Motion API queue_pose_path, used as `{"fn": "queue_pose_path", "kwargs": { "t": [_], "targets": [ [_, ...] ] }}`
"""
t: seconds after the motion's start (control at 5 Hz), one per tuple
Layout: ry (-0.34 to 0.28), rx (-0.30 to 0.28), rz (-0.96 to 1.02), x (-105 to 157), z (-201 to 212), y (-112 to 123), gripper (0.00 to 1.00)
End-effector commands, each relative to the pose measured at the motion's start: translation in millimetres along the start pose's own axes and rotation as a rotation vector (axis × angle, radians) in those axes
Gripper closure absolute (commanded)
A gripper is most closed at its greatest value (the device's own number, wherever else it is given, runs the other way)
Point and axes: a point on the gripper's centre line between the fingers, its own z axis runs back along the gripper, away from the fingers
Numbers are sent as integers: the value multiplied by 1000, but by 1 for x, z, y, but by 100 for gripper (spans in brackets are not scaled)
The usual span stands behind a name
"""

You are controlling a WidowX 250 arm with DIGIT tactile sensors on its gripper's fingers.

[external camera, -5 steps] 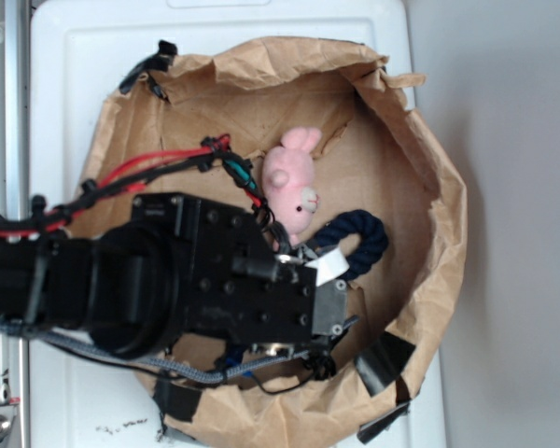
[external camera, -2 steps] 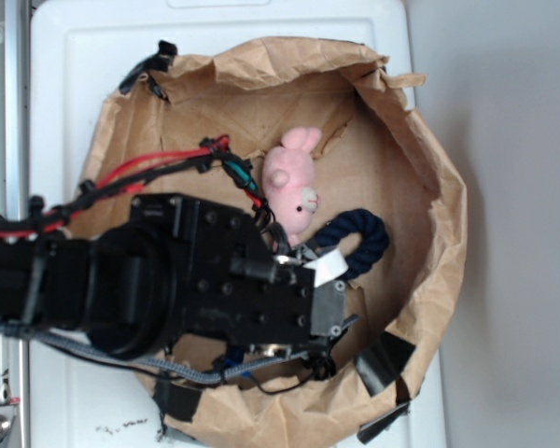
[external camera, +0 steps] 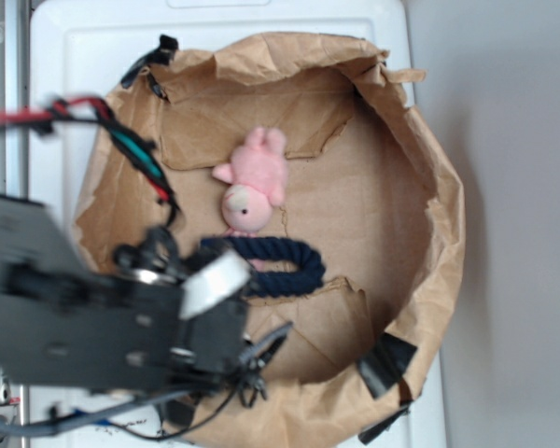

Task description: Grab the blue rope.

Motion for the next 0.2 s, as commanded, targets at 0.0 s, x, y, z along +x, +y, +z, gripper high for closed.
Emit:
{"fn": "queue_pose_path", "kwargs": {
  "t": [0.0],
  "targets": [
    [-25, -107, 48, -2, 55, 7, 100]
  ]
}}
